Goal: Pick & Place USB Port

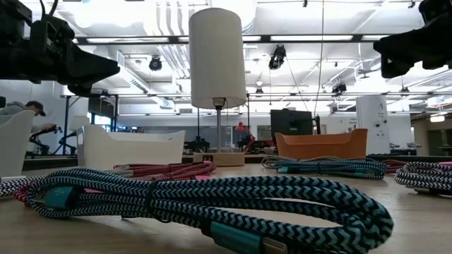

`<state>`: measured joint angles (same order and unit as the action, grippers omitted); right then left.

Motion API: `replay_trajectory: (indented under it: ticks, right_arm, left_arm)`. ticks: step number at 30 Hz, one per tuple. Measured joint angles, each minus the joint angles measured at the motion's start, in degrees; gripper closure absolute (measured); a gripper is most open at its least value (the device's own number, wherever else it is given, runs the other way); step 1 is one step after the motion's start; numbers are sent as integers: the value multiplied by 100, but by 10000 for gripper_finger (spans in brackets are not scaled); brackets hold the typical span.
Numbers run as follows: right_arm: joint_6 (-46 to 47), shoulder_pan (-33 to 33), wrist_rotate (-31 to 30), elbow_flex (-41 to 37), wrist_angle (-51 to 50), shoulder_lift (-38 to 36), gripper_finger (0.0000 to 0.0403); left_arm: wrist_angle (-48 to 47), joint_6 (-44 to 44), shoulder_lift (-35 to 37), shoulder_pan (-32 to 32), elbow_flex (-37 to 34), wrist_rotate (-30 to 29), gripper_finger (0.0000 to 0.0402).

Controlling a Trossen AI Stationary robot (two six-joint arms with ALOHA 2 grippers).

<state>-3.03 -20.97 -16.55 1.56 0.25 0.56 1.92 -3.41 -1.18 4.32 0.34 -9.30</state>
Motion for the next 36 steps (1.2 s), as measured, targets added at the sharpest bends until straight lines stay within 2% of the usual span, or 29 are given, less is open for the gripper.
replay_trajectory:
  ticks: [3, 9, 12, 22, 26, 30, 36]
  right_arm:
    - [42, 1, 1, 0, 0, 2, 351]
    - [1464, 1, 2, 0, 29, 2, 351]
    - [1730, 1, 2, 0, 117, 0, 351]
    - [1635, 2, -5, 2, 216, 0, 351]
    - [1624, 2, -5, 2, 225, 2, 351]
    - [1350, -1, -120, 1, 236, 2, 351]
    - [1005, 4, -473, 0, 633, 0, 351]
  left_arm:
    - [0, 0, -2, 2, 0, 2, 305]
    - [12, 42, 0, 0, 0, 0, 305]
    - [53, 227, 1, 2, 0, -26, 305]
    - [91, 85, -2, -1, 0, -44, 305]
    - [237, 361, -4, 2, 0, -375, 305]
    - [423, 316, -4, 2, 0, -383, 305]
    - [434, -236, -44, -1, 0, 143, 305]
